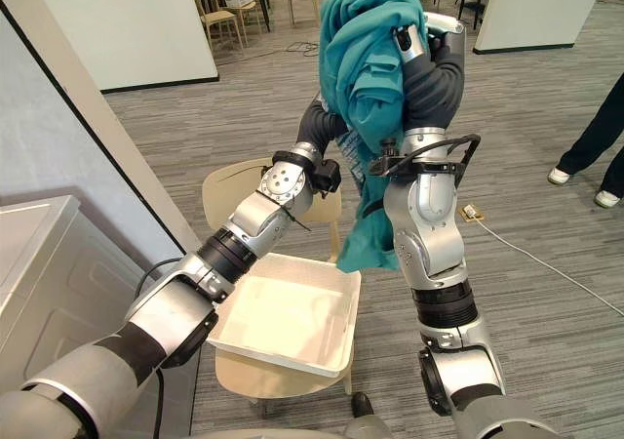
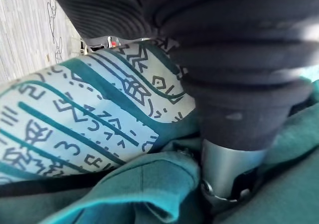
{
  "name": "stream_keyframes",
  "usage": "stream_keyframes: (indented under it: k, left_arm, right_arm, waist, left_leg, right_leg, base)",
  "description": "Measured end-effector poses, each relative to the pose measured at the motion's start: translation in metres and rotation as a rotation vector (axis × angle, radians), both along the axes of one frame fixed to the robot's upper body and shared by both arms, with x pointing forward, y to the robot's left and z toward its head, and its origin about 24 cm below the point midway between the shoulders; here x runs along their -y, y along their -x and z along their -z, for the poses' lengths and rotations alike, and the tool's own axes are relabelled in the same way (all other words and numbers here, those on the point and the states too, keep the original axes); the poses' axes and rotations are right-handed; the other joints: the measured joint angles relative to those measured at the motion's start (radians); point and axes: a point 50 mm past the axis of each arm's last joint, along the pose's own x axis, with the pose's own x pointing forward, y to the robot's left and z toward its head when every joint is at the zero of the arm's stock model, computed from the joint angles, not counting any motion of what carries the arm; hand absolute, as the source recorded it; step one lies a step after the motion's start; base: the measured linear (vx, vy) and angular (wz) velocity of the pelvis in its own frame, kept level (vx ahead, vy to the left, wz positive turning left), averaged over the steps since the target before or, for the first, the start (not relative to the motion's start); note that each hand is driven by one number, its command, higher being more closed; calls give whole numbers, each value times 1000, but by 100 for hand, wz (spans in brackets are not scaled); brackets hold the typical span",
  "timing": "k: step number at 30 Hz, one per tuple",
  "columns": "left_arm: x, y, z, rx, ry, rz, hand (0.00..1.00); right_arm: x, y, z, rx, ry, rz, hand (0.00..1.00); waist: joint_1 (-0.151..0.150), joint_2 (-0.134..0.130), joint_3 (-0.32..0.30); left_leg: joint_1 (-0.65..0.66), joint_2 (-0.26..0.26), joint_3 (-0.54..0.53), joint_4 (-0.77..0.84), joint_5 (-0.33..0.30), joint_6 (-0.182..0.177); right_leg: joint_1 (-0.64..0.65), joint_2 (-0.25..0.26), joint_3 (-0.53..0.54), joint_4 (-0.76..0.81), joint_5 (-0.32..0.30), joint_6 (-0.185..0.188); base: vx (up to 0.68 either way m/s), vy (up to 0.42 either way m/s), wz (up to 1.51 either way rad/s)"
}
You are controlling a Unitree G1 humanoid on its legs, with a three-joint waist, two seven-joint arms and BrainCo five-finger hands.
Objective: Pick up the laundry basket with both hands and put the clothes into the washing machine.
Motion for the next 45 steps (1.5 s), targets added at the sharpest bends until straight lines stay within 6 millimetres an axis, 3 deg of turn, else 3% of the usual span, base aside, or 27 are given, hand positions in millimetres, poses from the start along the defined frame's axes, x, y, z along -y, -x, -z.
stream_keyframes:
  k: [8,12,13,16,18,20,23,24,25,26,28,30,31,34,35,36,38,45]
  left_arm:
    - [1,2,-3,3,17,12,100]
    - [0,2,-6,16,21,13,100]
    - [-1,2,-7,22,20,8,100]
    - [-18,4,-21,112,20,-16,100]
    - [-47,12,-34,230,42,-84,100]
    - [-63,18,-35,291,17,-116,100]
    - [-91,34,-18,329,-8,-180,100]
    - [-114,40,-10,315,36,-259,100]
    - [-150,46,-2,296,91,-390,100]
    - [-170,49,3,285,115,-464,100]
    - [-243,82,24,261,186,-777,100]
    - [-262,100,32,258,186,-866,100]
    - [-269,117,43,237,183,-916,100]
    - [-267,137,62,181,201,-945,100]
    - [-265,150,75,132,205,-956,100]
    - [-264,154,80,112,204,-961,100]
    - [-261,172,98,35,207,-974,100]
    - [-248,211,144,-209,166,-944,100]
  right_arm:
    - [2,0,6,-18,-6,5,100]
    - [9,1,20,-63,-15,30,100]
    - [13,3,23,-68,-22,39,0]
    - [36,16,34,-75,-55,106,0]
    - [63,30,45,-87,-66,221,0]
    - [78,39,52,-101,-59,288,0]
    - [91,52,63,-127,-33,342,0]
    - [104,59,68,-137,-49,404,0]
    - [128,72,74,-150,-94,517,0]
    - [140,80,79,-163,-114,578,0]
    - [180,119,103,-245,-164,811,0]
    - [186,132,114,-297,-170,881,0]
    - [186,144,131,-373,-169,922,0]
    - [182,154,165,-540,-181,949,0]
    - [177,158,192,-666,-209,922,0]
    - [174,160,202,-716,-223,910,0]
    - [164,176,242,-914,-274,884,0]
    - [132,223,306,-1273,-355,785,0]
  waist:
    - [2,-1,1]
    - [4,-2,2]
    - [7,-2,2]
    - [9,-1,3]
    - [8,2,6]
    - [9,6,8]
    - [9,16,14]
    - [8,19,16]
    - [8,22,18]
    - [7,22,18]
    - [8,23,18]
    - [9,21,18]
    - [12,19,18]
    - [33,16,17]
    - [38,16,17]
    - [40,17,17]
    - [61,22,15]
    - [98,21,15]
  left_leg:
    - [2,0,-10,0,0,0]
    - [9,0,-14,0,0,1]
    - [10,0,-14,0,-1,1]
    - [9,0,-14,0,-2,3]
    - [9,0,-14,0,-3,5]
    - [10,0,-15,0,-3,5]
    - [11,0,-18,0,-3,5]
    - [12,0,-20,0,-4,6]
    - [12,1,-22,0,-4,7]
    - [12,2,-24,0,-5,8]
    - [13,3,-32,0,-10,7]
    - [13,3,-34,0,-10,6]
    - [14,3,-36,0,-11,5]
    - [18,2,-40,0,-18,6]
    - [16,0,-43,0,-18,6]
    - [15,0,-44,0,-18,6]
    - [13,1,-46,-1,-19,8]
    - [27,7,-65,1,-25,18]
  right_leg:
    - [8,-2,-9,0,0,0]
    - [21,-3,-21,0,-2,2]
    - [22,-3,-21,0,-4,5]
    - [22,-3,-23,0,-10,13]
    - [22,-3,-23,0,-10,13]
    - [23,-3,-24,0,-10,14]
    - [27,-3,-26,0,-12,16]
    - [29,-3,-26,0,-13,15]
    - [32,-1,-27,0,-14,15]
    - [35,-1,-29,0,-16,14]
    - [40,-1,-36,0,-21,14]
    - [42,-1,-39,0,-21,15]
    - [48,-4,-45,0,-23,16]
    - [56,-7,-51,-1,-29,16]
    - [56,-9,-54,-1,-32,14]
    - [56,-10,-55,-1,-32,14]
    - [57,-10,-57,-1,-34,16]
    - [85,-12,-92,14,-54,22]
  base:
    - [-1,2,2]
    - [-1,6,6]
    - [-4,7,3]
    - [0,0,0]
    - [0,0,0]
    - [0,0,0]
    - [0,0,0]
    - [0,0,0]
    - [-19,3,3]
    - [-19,1,9]
    - [-7,3,8]
    - [-1,7,5]
    - [-7,11,10]
    - [-12,13,9]
    - [-11,9,5]
    - [-17,11,6]
    - [-6,5,4]
    - [3,3,12]
